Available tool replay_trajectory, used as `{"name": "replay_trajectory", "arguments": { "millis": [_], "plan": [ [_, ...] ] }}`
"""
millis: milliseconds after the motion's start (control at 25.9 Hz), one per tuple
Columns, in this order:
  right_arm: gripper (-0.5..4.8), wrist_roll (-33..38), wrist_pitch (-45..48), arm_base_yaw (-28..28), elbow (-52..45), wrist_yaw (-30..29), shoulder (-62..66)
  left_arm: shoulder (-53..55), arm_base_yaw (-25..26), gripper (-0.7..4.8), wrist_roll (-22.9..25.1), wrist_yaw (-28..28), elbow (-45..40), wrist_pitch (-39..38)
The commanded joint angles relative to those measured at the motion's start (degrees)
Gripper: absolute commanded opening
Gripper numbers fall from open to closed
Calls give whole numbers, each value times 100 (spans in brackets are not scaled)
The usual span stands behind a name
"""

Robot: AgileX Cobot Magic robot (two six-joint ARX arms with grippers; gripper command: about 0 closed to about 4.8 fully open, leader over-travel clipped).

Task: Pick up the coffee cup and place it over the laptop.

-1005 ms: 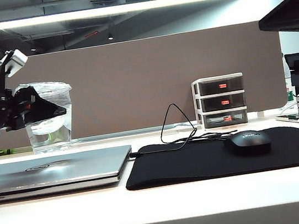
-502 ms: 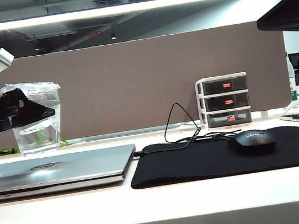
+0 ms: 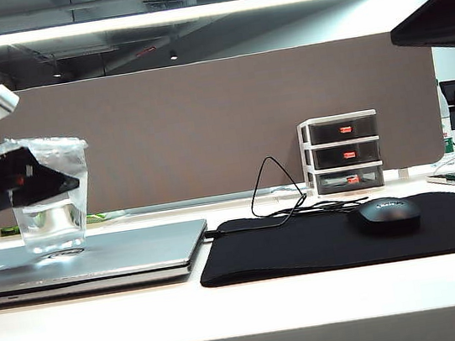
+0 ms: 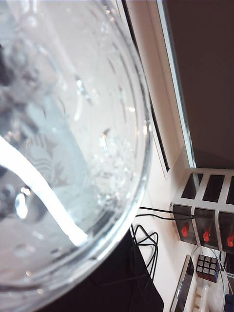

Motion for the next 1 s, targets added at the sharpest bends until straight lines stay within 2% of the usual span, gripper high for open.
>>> {"name": "replay_trajectory", "arguments": {
  "millis": [39,309,348,387,464,618,696,1005],
  "plan": [
    [-5,-15,98,4,37,-20,-7,313,-11,240,22,20,15,219],
    [-5,-13,96,4,35,-20,-7,407,-44,247,-55,42,-35,673],
    [-5,-15,94,4,35,-20,-7,404,-44,267,-111,42,-33,673],
    [-5,-15,96,2,37,-20,-7,407,-44,328,-153,44,-35,671],
    [-5,-15,96,4,37,-20,-7,407,-46,402,-146,160,-46,691],
    [-5,-15,96,4,37,-20,-28,404,-59,437,-330,190,-55,798],
    [-5,-13,87,4,35,-22,-44,404,-48,473,-415,302,-68,820],
    [-5,-11,79,4,37,-22,-87,313,13,479,-592,492,-133,1034]
  ]
}}
